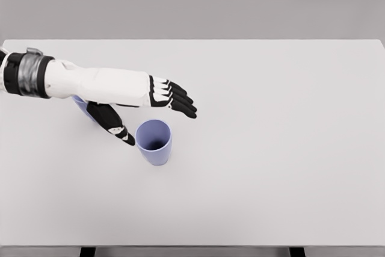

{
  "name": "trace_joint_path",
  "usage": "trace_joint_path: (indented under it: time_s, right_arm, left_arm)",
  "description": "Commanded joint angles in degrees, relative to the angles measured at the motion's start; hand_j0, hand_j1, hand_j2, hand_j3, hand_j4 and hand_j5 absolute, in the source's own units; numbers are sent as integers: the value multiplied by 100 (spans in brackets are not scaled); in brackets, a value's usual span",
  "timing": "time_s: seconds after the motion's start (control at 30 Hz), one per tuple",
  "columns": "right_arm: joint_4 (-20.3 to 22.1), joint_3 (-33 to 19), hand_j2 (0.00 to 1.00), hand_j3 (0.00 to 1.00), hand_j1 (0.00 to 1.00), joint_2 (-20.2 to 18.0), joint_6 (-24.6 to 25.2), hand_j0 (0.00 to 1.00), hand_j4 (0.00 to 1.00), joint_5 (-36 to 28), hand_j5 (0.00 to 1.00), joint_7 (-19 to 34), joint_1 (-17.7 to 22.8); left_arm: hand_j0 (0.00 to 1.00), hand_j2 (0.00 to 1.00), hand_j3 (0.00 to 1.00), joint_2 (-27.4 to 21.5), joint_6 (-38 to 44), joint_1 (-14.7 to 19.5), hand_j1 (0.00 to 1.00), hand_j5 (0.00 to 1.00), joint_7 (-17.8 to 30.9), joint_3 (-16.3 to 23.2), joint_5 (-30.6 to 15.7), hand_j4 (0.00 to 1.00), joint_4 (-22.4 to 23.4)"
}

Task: Place the right cup on the left cup with left arm

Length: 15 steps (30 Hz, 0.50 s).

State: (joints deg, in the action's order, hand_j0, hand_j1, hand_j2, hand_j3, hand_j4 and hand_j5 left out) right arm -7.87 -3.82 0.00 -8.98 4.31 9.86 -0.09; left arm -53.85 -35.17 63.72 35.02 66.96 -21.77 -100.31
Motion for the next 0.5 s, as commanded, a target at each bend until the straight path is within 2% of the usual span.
trace_joint_path:
  time_s: [0.0, 0.13, 0.2, 0.27, 0.33, 0.47]
  right_arm:
    - [23, 13, 100, 100, 100, 0, -7, 100, 100, 17, 100, -2, 0]
    - [-39, 4, 100, 100, 100, 0, 2, 100, 100, -9, 100, 16, 62]
    - [-4, 13, 100, 100, 100, 0, 2, 100, 100, 0, 100, 16, 26]
    - [-56, -5, 100, 100, 100, 0, 2, 100, 100, -9, 100, 16, 26]
    - [-48, 13, 100, 100, 100, 0, 2, 100, 100, -9, 100, 16, 26]
    - [-48, -5, 100, 100, 100, 0, 2, 100, 100, -9, 100, 16, 26]
  left_arm:
    - [100, 100, 100, -12, 17, 0, 100, 100, -2, 18, -38, 100, -24]
    - [100, 100, 100, -56, 17, 9, 100, 100, -2, 115, -20, 100, -24]
    - [100, 100, 100, -56, 17, 9, 100, 100, -2, 115, 331, 100, -24]
    - [100, 100, 100, -64, 17, -18, 100, 100, -2, 124, 445, 100, -24]
    - [100, 100, 100, -47, 17, -35, 100, 100, -2, 115, 893, 100, -6]
    - [100, 100, 100, -12, 17, -79, 100, 100, -2, 115, 999, 100, 46]
